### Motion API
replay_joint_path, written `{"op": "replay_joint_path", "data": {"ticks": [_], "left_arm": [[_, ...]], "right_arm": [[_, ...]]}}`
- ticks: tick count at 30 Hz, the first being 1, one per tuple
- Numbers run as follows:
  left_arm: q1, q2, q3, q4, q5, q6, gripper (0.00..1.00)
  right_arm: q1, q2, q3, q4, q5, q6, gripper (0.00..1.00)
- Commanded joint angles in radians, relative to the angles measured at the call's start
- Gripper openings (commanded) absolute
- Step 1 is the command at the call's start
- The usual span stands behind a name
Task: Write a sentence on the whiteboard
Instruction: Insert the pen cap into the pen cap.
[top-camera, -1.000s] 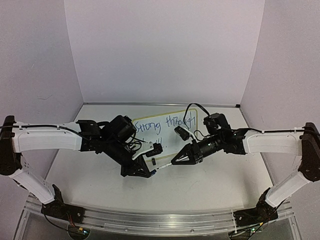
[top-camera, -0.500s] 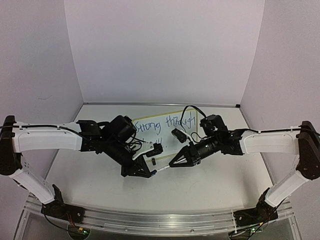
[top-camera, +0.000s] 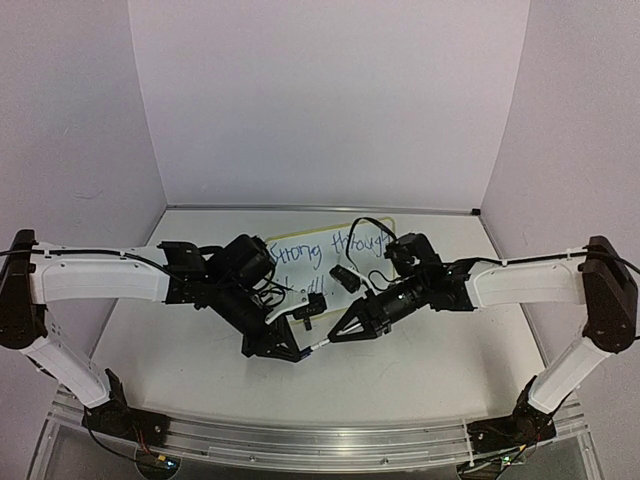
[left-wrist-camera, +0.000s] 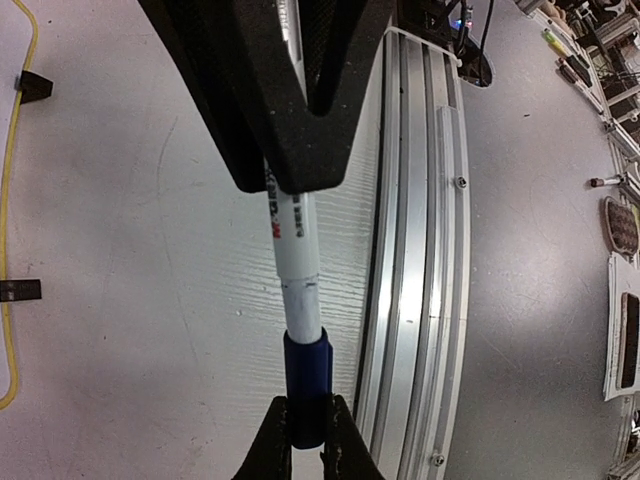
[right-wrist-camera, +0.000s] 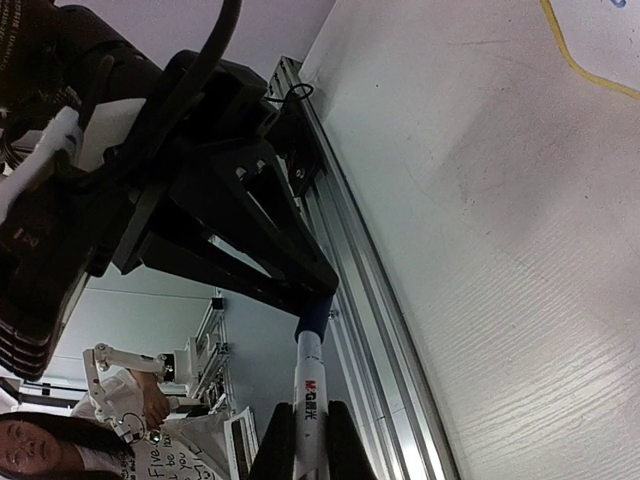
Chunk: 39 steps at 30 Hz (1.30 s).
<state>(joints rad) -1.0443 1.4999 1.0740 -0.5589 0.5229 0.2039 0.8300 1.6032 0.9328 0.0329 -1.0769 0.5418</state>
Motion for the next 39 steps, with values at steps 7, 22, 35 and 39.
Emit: {"op": "replay_joint_path", "data": {"ticks": [7, 22, 35, 39], "left_arm": [[-0.006, 0.028, 0.089, 0.028, 0.092, -0.022, 0.0], [-0.007, 0.033, 0.1, 0.145, 0.105, -0.082, 0.0], [-0.006, 0.027, 0.112, 0.249, 0.131, -0.128, 0.0], [-0.006, 0.025, 0.121, 0.271, 0.131, -0.132, 0.0]], "right_arm": [[0.048, 0.061, 0.067, -0.028, -0.001, -0.064, 0.0], [0.066, 0.047, 0.061, -0.009, -0.032, -0.066, 0.0], [0.076, 0.039, 0.055, 0.009, -0.064, -0.074, 0.0], [0.081, 0.039, 0.055, 0.015, -0.074, -0.072, 0.0]]}}
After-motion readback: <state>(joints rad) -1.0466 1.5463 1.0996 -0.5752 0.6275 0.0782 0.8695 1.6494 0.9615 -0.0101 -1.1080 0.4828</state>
